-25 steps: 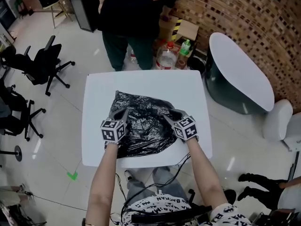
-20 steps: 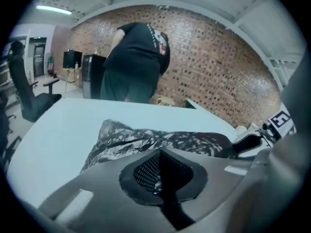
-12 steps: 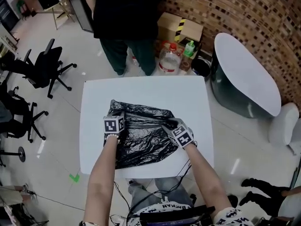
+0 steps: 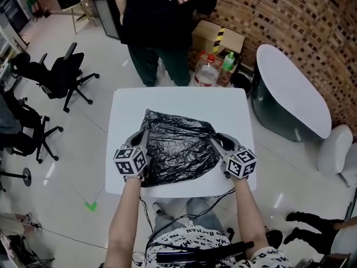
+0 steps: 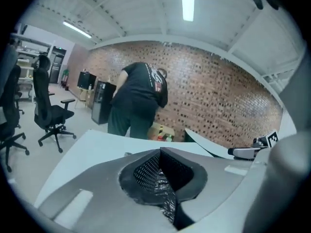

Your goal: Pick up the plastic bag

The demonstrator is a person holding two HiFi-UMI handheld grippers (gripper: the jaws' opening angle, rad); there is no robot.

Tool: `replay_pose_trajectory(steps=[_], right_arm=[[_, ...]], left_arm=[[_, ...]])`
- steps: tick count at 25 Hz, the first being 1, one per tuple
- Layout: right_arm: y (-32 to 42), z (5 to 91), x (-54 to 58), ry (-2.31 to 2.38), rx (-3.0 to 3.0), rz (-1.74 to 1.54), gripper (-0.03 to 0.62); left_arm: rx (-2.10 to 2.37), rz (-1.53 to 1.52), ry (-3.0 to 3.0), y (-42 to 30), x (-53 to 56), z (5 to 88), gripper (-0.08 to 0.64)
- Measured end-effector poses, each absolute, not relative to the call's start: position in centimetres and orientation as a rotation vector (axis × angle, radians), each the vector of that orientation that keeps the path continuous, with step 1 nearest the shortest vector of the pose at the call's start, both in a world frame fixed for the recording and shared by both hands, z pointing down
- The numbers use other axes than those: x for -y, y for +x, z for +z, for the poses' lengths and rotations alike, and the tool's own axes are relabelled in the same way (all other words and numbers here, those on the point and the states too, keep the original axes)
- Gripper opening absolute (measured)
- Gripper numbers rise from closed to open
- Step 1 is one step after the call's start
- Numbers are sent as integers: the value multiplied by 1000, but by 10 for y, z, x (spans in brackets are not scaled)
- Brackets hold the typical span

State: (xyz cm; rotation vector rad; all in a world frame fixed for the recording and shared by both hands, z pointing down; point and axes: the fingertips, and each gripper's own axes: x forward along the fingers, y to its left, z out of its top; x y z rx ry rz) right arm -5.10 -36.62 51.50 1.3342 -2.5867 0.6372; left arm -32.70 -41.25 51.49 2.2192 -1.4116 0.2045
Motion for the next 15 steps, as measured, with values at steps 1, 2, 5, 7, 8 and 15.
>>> replay_pose_trajectory(steps=[1, 2, 5, 7, 8, 15], right_arm=[[-57, 501, 354, 1359, 2613, 645, 163], [-64, 489, 342, 1374, 2638, 646, 152], [-87, 461, 303, 1418, 2668, 606, 125], [-100, 448, 275, 1477, 2645, 576, 11], [-107, 443, 261, 1503, 2627, 569, 3], [-149, 443, 202, 1562, 2425, 571, 1]], left_arm=[[1417, 165, 2219, -335, 396, 504, 2], [1419, 132, 2215, -343, 381, 496, 2], [1389, 66, 2194, -362, 336, 485, 2], [1360, 82, 2208, -369, 305, 484, 2], [1350, 103, 2223, -371, 290, 483, 2], [1315, 179, 2321, -375, 210, 472, 0]])
